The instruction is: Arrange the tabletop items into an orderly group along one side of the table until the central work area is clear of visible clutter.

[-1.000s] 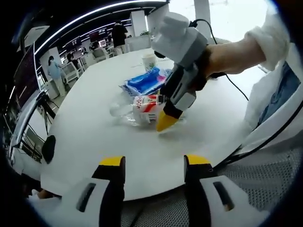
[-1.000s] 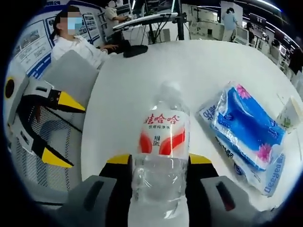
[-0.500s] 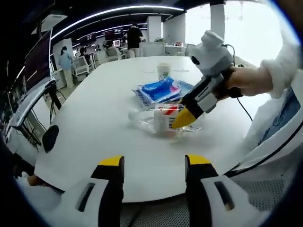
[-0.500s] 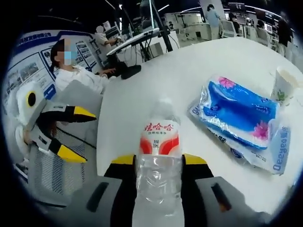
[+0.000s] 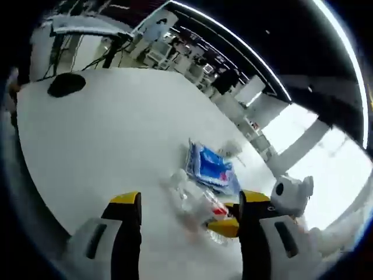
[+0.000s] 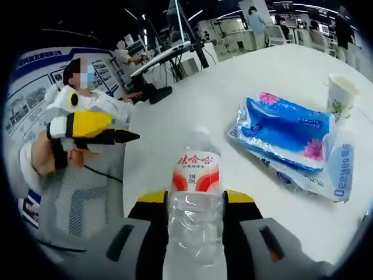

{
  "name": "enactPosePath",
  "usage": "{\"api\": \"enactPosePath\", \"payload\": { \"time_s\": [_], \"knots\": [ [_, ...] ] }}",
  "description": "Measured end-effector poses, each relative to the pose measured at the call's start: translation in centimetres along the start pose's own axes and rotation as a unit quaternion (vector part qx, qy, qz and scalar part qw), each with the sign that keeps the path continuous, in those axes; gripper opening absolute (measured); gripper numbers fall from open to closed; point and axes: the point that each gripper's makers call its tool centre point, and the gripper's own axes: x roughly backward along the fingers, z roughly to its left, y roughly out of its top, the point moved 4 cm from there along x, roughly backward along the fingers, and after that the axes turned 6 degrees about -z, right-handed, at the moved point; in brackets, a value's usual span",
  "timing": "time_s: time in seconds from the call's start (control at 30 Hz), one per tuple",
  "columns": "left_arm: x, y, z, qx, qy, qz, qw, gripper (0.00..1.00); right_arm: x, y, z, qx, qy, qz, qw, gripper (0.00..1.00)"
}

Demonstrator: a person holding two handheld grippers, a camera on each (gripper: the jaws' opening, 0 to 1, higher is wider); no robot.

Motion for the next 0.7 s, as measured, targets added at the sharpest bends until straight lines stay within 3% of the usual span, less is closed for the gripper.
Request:
{"api": "enactPosePath", "payload": {
  "time_s": [0.1, 0.2, 0.27, 0.33, 0.4, 0.47, 0.53, 0.6, 0.7],
  "knots": [
    [-1.0, 0.0, -0.1, 0.037, 0.017, -0.001, 0.9992, 0.58, 0.0, -0.1, -0.1, 0.005, 0.0, 0.001, 1.0, 0.33],
    [-2.1, -0.2, -0.4, 0.118, 0.014, -0.001, 0.9929, 0.69, -0.3, -0.6, -0.2, 0.007, -0.003, 0.005, 1.0, 0.33],
    [-2.7, -0.4, 0.1, 0.171, 0.028, 0.0, 0.9849, 0.72, -0.1, -0.9, -0.3, 0.003, -0.005, 0.0, 1.0, 0.34],
    [-3.2, -0.4, 0.5, 0.221, 0.037, -0.01, 0.9745, 0.65, -0.1, -0.7, -0.5, -0.008, -0.005, -0.004, 0.9999, 0.34],
    [-3.7, -0.6, 0.8, 0.221, 0.04, 0.004, 0.9744, 0.59, -0.1, -0.6, -0.5, -0.004, -0.007, -0.003, 1.0, 0.34],
    [-4.3, -1.3, 0.4, 0.185, 0.047, 0.036, 0.9809, 0.57, -0.2, -0.6, -0.5, 0.003, -0.007, -0.003, 1.0, 0.34],
    [-4.8, -1.9, 0.0, 0.168, 0.051, 0.059, 0.9827, 0.58, -0.2, -0.7, -0.3, 0.014, -0.006, -0.004, 0.9999, 0.34],
    [-5.8, -1.5, 0.1, 0.167, 0.055, 0.058, 0.9828, 0.6, -0.2, -0.7, -0.3, 0.022, -0.005, -0.004, 0.9997, 0.34],
    [-6.4, -2.4, -1.1, 0.16, 0.06, 0.062, 0.9833, 0.59, -0.2, -0.7, -0.3, 0.025, -0.005, -0.004, 0.9997, 0.35]
  ]
}}
